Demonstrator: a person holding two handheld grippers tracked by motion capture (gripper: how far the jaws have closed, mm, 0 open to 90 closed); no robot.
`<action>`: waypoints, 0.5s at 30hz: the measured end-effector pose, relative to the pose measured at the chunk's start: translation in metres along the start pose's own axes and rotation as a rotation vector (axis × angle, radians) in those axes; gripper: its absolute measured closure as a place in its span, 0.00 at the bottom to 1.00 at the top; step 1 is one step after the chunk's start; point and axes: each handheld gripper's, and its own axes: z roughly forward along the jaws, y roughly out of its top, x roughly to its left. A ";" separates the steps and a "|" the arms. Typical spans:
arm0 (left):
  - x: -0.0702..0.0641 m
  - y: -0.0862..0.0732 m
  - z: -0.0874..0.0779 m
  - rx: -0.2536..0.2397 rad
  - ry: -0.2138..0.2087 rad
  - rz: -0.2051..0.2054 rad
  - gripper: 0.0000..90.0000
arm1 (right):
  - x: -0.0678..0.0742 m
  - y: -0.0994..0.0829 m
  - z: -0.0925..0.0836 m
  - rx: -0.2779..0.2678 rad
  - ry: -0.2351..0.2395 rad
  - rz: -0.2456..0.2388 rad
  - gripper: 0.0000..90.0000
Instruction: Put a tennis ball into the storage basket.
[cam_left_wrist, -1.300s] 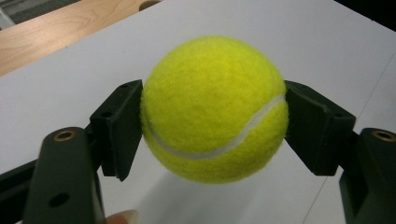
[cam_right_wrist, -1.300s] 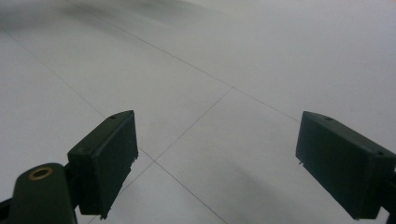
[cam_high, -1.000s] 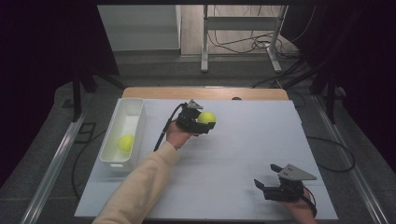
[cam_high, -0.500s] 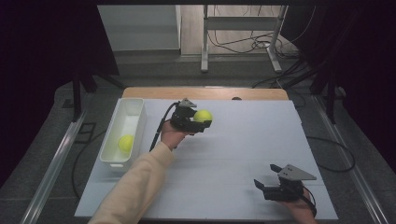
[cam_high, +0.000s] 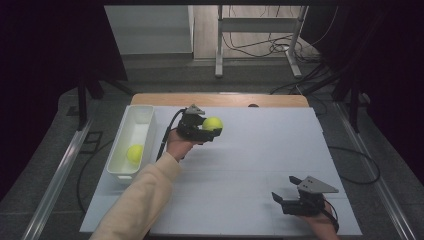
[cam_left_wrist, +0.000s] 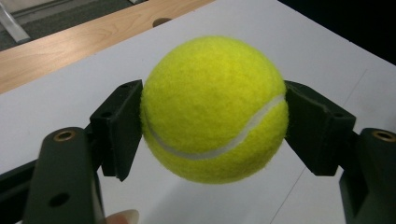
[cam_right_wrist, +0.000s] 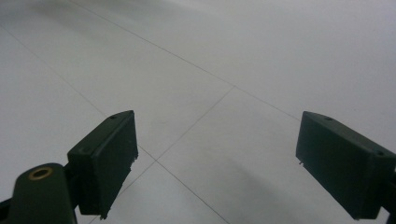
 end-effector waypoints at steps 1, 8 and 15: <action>0.000 0.000 -0.001 0.000 0.001 -0.001 0.29 | 0.000 0.000 0.000 0.000 0.000 0.000 0.15; 0.000 0.001 -0.007 -0.014 0.002 0.001 0.29 | 0.000 0.000 0.000 -0.001 -0.001 -0.001 0.15; 0.005 0.006 -0.023 -0.047 0.013 -0.004 0.29 | 0.000 0.000 0.000 -0.002 -0.005 0.001 0.15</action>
